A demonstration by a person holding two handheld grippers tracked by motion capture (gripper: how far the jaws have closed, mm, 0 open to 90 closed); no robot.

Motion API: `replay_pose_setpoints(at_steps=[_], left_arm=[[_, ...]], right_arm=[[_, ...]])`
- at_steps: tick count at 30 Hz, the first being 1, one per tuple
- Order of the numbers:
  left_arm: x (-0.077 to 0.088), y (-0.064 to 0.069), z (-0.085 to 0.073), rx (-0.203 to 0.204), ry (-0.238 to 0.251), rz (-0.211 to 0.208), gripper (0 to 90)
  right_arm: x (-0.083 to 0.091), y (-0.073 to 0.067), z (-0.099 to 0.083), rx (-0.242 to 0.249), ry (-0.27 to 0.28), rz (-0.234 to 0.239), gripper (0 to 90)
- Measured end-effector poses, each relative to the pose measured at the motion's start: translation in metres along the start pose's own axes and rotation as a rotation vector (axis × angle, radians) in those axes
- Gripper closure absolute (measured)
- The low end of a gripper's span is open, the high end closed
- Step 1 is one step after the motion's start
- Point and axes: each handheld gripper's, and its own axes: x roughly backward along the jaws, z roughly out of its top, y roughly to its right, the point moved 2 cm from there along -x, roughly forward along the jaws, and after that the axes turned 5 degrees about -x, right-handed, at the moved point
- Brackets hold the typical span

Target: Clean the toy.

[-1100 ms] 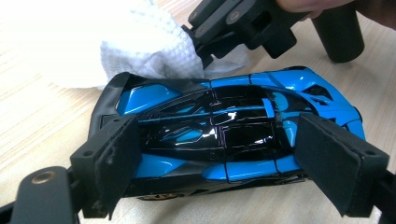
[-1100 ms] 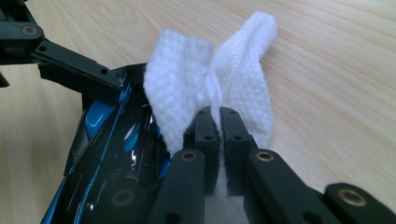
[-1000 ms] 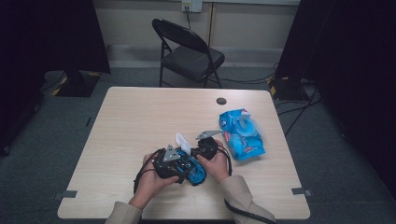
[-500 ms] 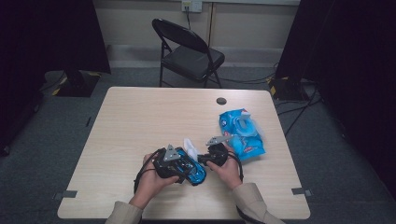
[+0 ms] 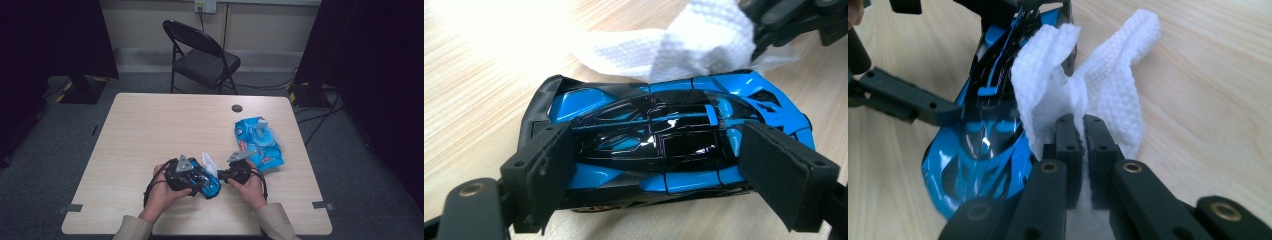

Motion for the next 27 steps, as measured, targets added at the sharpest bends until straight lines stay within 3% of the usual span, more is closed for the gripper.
replay_pose_setpoints(at_steps=[9,22,26,27], left_arm=[[0.000,0.000,0.001,-0.007,-0.009,-0.004,15.0],[0.000,0.000,0.001,-0.006,-0.012,-0.003,15.0],[0.000,0.000,0.001,-0.006,-0.011,-0.003,15.0],[0.000,0.000,0.001,-0.005,-0.010,-0.003,15.0]], right_arm=[[0.014,-0.004,-0.011,0.030,-0.008,-0.013,87.7],[0.030,-0.004,-0.022,0.019,-0.025,-0.002,87.8],[0.038,0.000,-0.016,-0.002,0.020,-0.024,87.8],[0.042,0.004,-0.010,-0.024,0.064,-0.023,87.8]])
